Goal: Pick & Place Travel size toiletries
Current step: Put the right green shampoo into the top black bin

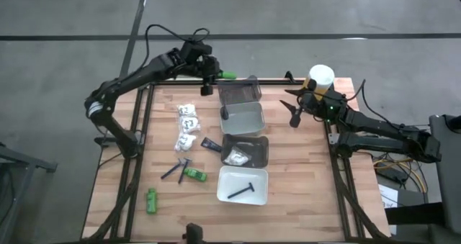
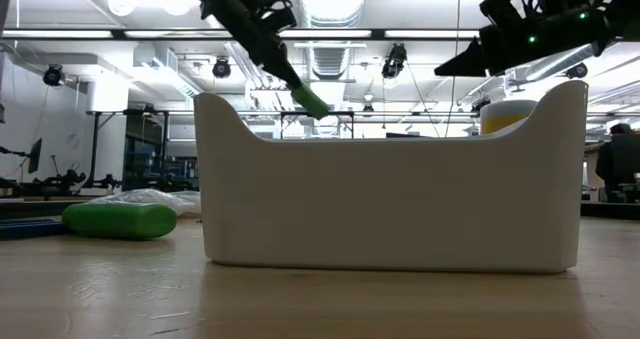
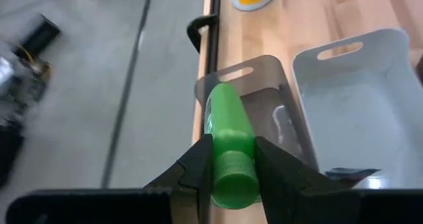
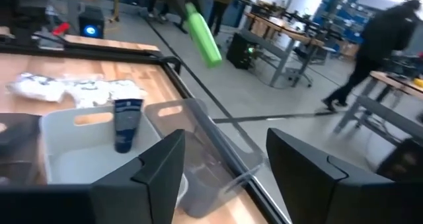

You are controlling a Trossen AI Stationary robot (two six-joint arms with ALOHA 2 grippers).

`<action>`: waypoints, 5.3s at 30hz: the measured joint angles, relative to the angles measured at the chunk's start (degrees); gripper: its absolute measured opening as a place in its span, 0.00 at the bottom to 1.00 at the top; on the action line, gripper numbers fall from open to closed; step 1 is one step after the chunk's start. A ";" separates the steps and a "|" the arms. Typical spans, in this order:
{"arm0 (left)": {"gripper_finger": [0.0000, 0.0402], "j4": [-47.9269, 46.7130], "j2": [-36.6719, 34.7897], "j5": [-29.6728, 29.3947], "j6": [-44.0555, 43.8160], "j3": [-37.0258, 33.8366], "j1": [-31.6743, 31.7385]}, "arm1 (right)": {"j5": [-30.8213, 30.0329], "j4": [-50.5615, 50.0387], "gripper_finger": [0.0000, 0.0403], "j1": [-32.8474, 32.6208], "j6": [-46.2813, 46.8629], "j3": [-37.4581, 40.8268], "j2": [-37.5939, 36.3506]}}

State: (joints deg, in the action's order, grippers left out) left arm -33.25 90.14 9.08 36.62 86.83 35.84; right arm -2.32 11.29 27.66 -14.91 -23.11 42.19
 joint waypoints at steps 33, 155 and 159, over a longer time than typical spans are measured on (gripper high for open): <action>0.24 -27.40 25.00 -7.65 -19.58 25.20 -1.79 | 6.03 1.37 0.33 -0.29 8.10 4.17 0.31; 0.23 21.53 -36.38 3.94 -38.51 -66.61 -42.29 | 7.27 -5.12 0.54 -0.39 17.93 3.67 0.33; 0.23 20.69 -33.41 3.77 -38.64 -66.61 -42.32 | 7.27 -5.12 0.56 -0.41 17.93 3.67 0.33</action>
State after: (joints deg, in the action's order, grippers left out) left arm -12.56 56.73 12.86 -2.02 20.23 -6.48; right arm 4.95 6.17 27.25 3.03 -19.44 42.52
